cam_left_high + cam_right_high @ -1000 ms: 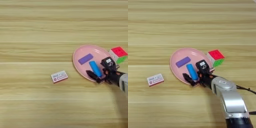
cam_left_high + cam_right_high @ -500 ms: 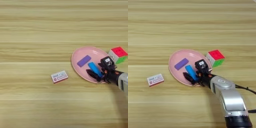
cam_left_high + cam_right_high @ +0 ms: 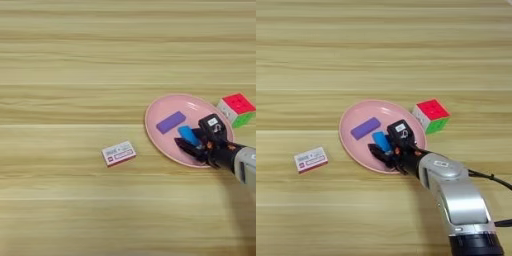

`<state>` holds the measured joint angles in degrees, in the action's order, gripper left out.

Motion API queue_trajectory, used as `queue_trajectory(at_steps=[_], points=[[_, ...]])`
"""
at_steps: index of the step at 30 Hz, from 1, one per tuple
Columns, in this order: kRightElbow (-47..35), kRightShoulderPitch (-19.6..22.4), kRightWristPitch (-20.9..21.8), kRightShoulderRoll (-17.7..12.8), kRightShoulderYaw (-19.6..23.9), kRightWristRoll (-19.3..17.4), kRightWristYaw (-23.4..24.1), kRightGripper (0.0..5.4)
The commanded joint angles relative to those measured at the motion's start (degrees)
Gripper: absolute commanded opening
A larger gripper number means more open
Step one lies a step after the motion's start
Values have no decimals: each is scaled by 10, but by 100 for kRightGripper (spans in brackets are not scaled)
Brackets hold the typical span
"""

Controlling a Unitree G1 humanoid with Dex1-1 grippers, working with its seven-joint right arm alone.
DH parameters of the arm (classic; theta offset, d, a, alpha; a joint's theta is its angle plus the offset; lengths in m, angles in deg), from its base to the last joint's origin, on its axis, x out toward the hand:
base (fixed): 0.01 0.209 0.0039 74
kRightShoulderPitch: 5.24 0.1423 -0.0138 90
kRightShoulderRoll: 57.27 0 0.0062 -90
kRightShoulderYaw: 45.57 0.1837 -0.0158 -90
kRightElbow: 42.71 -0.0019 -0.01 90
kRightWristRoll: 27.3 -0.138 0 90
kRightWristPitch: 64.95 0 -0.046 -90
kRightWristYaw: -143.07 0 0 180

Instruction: Move the objects on the table

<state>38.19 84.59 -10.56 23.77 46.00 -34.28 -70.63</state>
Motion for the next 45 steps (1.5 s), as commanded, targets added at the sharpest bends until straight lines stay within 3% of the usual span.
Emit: queue_trajectory(at_steps=[1, 8, 21, 32, 45], points=[[-8, 11, 11, -21, 2, 14, 17, 217], [-11, 11, 15, -19, 4, 13, 23, 143], [-43, 12, 10, -10, 15, -4, 32, 141], [-76, 36, -6, -3, 30, -24, 36, 141], [-85, 113, 0, 23, -11, -23, 43, 141]])
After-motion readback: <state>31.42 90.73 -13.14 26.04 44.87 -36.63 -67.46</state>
